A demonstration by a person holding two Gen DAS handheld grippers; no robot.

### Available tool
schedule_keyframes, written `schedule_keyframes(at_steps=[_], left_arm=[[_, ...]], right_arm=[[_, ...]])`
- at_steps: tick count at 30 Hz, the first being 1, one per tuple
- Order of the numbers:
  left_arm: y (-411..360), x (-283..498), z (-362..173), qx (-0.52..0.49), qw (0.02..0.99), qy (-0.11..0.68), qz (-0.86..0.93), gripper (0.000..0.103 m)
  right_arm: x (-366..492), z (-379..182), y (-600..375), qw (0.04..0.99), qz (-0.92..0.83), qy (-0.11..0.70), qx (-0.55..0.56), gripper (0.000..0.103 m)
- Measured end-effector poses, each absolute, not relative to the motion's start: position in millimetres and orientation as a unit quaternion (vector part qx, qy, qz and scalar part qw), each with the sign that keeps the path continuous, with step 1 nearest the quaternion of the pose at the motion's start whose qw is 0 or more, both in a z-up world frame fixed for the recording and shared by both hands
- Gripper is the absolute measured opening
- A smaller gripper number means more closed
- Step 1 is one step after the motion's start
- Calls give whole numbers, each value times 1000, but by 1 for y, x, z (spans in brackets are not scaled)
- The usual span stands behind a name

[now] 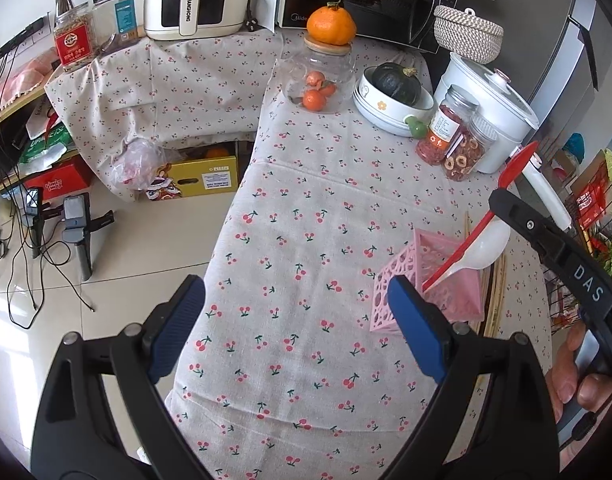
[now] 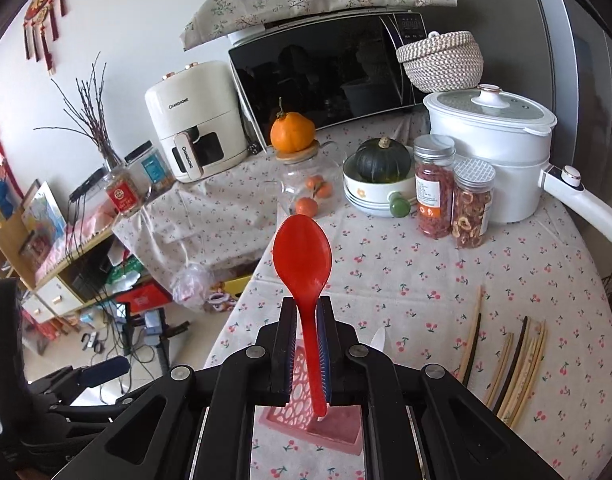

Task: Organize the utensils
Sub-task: 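Carry the red spoon into the pink basket and open the right tool, then reach the left tool to the chopsticks and grasp a wooden chopstick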

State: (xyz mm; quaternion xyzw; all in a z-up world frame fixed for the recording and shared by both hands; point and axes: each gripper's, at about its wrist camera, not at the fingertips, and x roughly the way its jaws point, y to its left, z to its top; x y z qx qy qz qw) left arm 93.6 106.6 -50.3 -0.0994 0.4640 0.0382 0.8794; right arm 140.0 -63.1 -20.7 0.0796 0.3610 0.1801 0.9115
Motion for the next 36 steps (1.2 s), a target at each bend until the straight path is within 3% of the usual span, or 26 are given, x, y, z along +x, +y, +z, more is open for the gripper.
schedule_keyframes(at_steps=[4, 17, 28, 36], left_arm=[[103, 93, -51, -91, 879, 466, 34, 92], [87, 89, -49, -82, 882, 465, 7, 92], [53, 77, -52, -48, 877, 477, -31, 96], [10, 65, -51, -18, 870, 486, -84, 100]], right_arm=[[143, -24, -59, 907, 188, 370, 77, 13], [117, 9, -104, 914, 174, 349, 109, 53], [88, 1, -180, 905, 109, 395, 116, 81], [69, -13, -225, 900, 48, 425, 82, 86]])
